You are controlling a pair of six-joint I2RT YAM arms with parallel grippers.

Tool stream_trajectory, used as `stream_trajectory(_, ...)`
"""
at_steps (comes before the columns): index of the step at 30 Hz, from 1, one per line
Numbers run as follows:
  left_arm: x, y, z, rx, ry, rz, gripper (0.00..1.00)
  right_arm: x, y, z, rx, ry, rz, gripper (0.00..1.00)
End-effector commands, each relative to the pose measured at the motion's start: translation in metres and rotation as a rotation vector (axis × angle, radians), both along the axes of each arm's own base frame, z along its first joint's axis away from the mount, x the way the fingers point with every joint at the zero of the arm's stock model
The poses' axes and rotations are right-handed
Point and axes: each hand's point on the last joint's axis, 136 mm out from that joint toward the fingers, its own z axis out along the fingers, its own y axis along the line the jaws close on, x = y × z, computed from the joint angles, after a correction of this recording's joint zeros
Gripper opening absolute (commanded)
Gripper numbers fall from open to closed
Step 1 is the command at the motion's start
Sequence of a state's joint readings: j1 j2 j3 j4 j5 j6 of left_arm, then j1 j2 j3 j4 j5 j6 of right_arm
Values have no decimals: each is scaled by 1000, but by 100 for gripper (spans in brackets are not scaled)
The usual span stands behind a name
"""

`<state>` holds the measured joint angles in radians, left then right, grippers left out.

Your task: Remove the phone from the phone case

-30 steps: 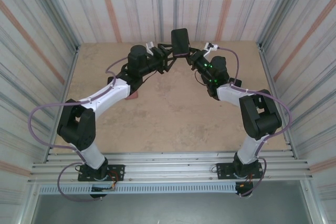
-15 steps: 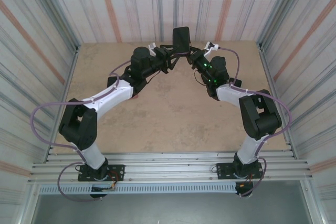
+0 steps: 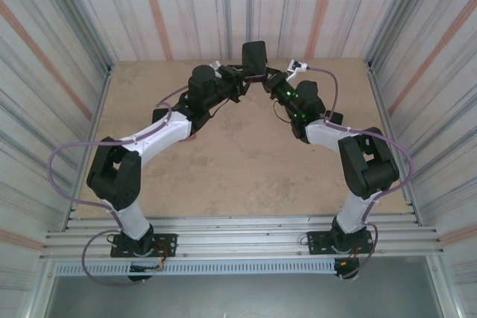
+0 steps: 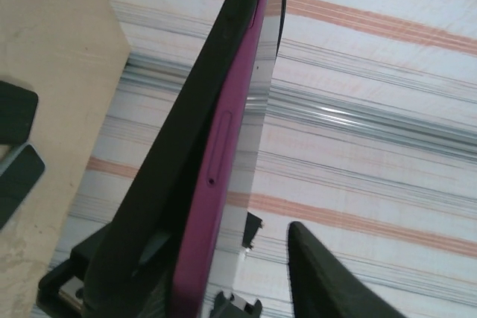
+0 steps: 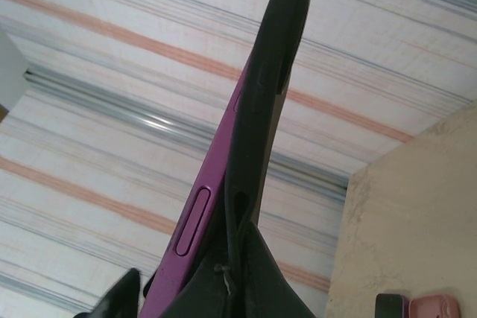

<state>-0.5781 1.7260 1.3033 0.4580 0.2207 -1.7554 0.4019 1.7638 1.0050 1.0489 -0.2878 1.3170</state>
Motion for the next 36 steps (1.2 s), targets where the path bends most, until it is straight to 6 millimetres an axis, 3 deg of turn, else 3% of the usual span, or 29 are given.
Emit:
stream_trajectory(1,10,10,24,-17,-43,86,32,-16,10,38,6,-123,13,1)
stream_trajectory(6,10,8,33,-29,-59,80,16,-18,14,31,10,-98,8,0)
stream_trajectory(11,8,5,44,-37,-88,67,4,-15,6,18,-22,-42,-45,1)
stream_trajectory(22,-20,13,65,-2,-125,35,0,0,-26,-67,-227,288,-223,1)
stream_trajectory(26,-31,20,59,12,-109,39,0,6,-31,-68,-221,285,-252,1)
stream_trajectory(32,-34,32,56,18,-114,86,0,10,-33,-60,-215,255,-260,0)
stream_trajectory(36,-29,27,57,8,-123,71,0,5,-2,-42,-208,177,-183,0)
